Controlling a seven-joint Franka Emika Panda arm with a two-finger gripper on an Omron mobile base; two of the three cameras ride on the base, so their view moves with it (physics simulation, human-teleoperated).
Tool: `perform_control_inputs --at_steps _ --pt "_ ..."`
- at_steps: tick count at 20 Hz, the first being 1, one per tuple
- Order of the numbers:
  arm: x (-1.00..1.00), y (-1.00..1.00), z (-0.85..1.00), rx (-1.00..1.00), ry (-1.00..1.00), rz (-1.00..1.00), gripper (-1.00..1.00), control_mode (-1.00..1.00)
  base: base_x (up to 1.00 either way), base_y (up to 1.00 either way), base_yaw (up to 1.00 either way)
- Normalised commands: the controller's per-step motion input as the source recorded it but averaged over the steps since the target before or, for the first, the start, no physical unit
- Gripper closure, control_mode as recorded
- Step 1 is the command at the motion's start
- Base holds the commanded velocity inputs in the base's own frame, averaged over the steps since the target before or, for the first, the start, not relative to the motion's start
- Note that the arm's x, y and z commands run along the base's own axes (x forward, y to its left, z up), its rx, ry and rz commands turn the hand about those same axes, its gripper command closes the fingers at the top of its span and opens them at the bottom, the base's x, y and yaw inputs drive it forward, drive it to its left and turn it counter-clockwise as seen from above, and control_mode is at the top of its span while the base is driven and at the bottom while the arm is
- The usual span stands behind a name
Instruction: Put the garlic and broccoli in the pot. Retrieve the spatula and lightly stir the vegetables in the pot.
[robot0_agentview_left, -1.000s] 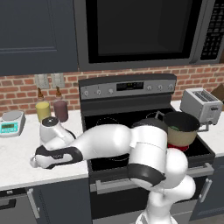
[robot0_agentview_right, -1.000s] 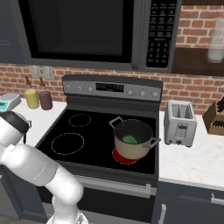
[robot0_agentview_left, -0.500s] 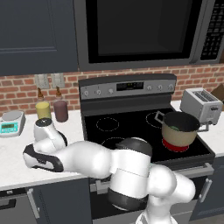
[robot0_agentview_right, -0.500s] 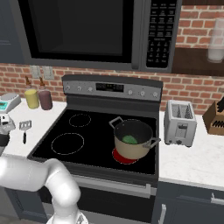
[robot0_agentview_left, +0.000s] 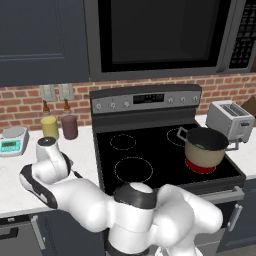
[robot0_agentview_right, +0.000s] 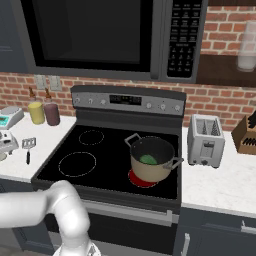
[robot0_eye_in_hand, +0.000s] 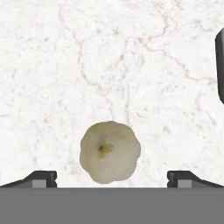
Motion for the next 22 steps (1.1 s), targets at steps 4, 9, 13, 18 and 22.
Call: perform_control_inputs --at_steps 4,9,13,18,22 --pt "0.14 0.1 -0.19 0.0 0.0 0.0 -1.0 -1.0 0.0 0.0 0.0" --pt "0.06 0.05 -0.16 0.0 0.0 0.0 -1.0 -1.0 0.0 0.0 0.0" --pt "0.1 0.2 -0.23 0.0 0.01 0.0 -1.0 -1.0 0.0 0.0 0.0" --pt "0.04 0.09 -0.13 0.0 0.03 0.0 1.0 -1.0 0.0 0.0 0.0" --pt "0.0 0.0 0.0 0.0 0.02 0.0 1.0 -1.0 0.0 0.0 0.0"
